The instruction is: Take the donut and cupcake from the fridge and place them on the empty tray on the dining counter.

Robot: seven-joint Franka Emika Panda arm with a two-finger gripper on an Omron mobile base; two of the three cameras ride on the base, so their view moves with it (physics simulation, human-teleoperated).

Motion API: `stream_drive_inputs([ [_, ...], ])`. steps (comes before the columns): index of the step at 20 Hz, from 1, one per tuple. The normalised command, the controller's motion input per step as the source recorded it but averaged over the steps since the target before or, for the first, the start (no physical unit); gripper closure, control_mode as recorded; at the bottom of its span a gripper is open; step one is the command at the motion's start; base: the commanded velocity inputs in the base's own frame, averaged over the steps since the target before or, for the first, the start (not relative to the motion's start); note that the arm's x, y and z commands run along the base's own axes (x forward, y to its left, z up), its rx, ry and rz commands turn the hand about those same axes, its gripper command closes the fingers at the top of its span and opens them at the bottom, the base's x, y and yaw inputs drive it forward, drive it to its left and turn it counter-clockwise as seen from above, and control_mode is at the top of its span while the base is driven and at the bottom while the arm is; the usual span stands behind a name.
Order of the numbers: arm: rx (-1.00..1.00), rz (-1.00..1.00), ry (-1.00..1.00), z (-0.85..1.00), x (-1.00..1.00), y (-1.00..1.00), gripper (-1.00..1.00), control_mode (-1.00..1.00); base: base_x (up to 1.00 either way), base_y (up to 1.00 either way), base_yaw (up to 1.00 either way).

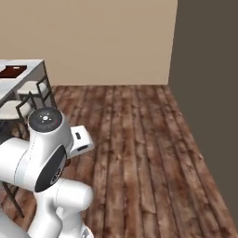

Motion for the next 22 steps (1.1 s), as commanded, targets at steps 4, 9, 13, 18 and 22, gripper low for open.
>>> stream_drive_inputs([
  [4, 0.0, 0.0, 0.0, 0.0, 0.0, 0.0, 1.0, 1.0, 1.0, 0.2, 0.0],
  [9, 0.0, 0.0, 0.0, 0.0, 0.0, 0.0, 1.0, 1.0, 1.0, 0.16, 0.05],
  [13, 0.0, 0.0, 0.0, 0.0, 0.0, 0.0, 1.0, 1.0, 1.0, 0.03, 0.21],
  [18, 0.0, 0.0, 0.0, 0.0, 0.0, 0.0, 1.0, 1.0, 1.0, 0.0, 0.48],
  [22, 0.0, 0.0, 0.0, 0.0, 0.0, 0.0, 1.0, 1.0, 1.0, -0.01, 0.67],
])
